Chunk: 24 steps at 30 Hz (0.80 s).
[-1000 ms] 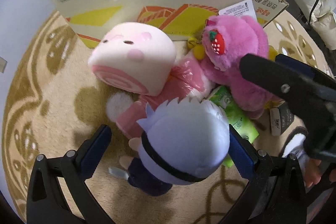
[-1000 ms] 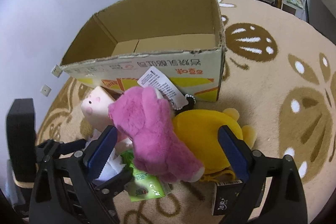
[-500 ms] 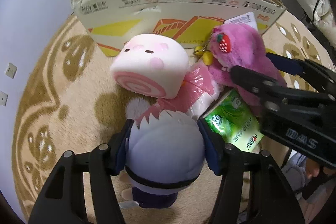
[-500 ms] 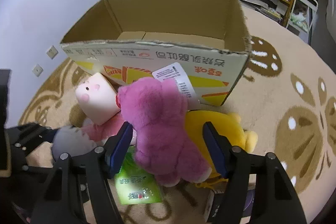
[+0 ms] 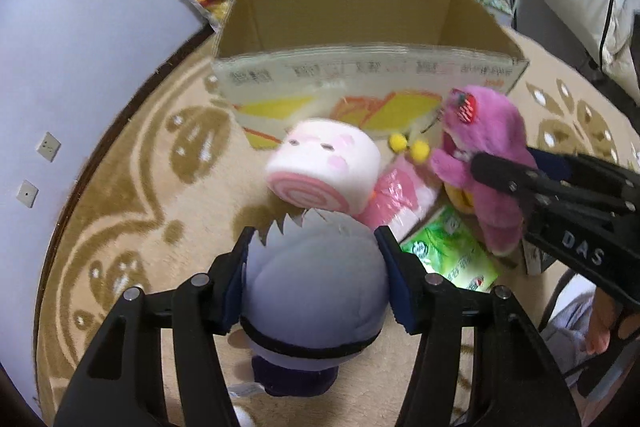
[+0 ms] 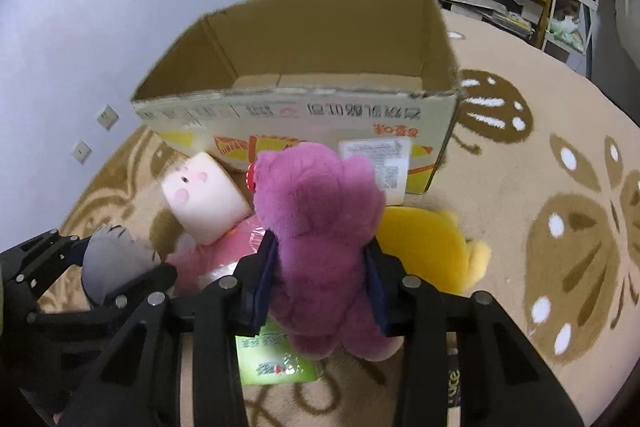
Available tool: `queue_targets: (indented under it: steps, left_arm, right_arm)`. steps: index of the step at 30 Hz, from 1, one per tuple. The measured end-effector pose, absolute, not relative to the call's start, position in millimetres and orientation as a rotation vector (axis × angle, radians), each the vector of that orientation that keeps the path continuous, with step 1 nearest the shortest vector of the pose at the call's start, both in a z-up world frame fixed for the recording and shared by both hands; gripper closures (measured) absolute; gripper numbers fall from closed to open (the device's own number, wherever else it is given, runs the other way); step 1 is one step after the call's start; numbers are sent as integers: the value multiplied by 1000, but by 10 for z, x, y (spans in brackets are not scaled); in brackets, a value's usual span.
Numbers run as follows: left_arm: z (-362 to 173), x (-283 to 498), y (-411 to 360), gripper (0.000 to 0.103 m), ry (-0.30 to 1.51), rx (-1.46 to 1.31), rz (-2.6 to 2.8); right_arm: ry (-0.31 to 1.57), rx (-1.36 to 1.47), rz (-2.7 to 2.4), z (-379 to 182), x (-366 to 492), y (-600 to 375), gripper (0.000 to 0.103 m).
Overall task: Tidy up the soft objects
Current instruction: 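Lift both plushes and drop them into the cardboard box, opening both grippers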
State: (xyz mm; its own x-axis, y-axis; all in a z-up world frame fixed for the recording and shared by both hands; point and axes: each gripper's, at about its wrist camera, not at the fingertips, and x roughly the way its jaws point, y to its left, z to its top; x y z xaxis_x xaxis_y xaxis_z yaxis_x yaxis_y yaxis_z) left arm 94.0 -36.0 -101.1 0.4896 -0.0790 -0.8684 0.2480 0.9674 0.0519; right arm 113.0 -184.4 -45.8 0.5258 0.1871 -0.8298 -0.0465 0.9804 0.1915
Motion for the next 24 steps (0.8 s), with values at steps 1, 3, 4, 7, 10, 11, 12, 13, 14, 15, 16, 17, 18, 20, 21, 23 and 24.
queue_targets:
  steps: [1,3,4,7,10,11,12,13,14,15,16,17,18,20,21,23,24]
  left_arm:
    - [-987,952,-330,46,1022,178,-195]
    - [-893,920,-314,46,977,189,-179]
    - [-865,920,-301,46,957,194,-173]
    - [-726,894,-268,46,901,187,-163]
    - [-547,887,-230,46,842,179,-151]
    - [-481,888,-227,46,822,183,-148]
    - [-432,899,-224,46,803,189,-139]
    - [-357,920,-223,46,774,197,-127]
    - [-308,948,-214,46,756,202,-123]
    - [-261,977,-207,46,740,203,-119]
    - [-215,1005,-199,46,725,200,-116]
    - [-186,1026,-188,46,716,197,-115]
    - [-149,1058,-176,46,707,192,-115]
    - [-79,1124,-156,46,687,194,-110]
    - [-48,1168,-145,46,678,192,-106]
    - [6,1253,-121,46,669,179,-105]
    - [27,1301,-115,46,665,177,-106]
  right_arm:
    - [998,152,140,-421,1108,-1848,61]
    - [971,153,145,-324,1049,-1845,61]
    - [962,155,147,-284,1030,-1839,61]
    - [929,156,150,-151,960,-1859,61]
    - [888,157,153,-1,921,-1872,61]
    - [876,159,153,47,916,-1887,61]
    - [865,162,152,88,920,-1901,61]
    - [852,165,152,134,926,-1915,61]
    - [839,167,153,179,936,-1925,61]
    - [827,166,152,213,946,-1932,61]
    - [803,163,154,267,947,-1931,61]
    - [792,160,158,299,954,-1924,61]
    - [783,155,158,336,972,-1916,61]
    - [769,148,161,383,1013,-1900,61]
    - [764,142,161,407,1042,-1887,61]
    - [755,133,163,435,1107,-1881,61]
    - [754,131,171,445,1151,-1878,61]
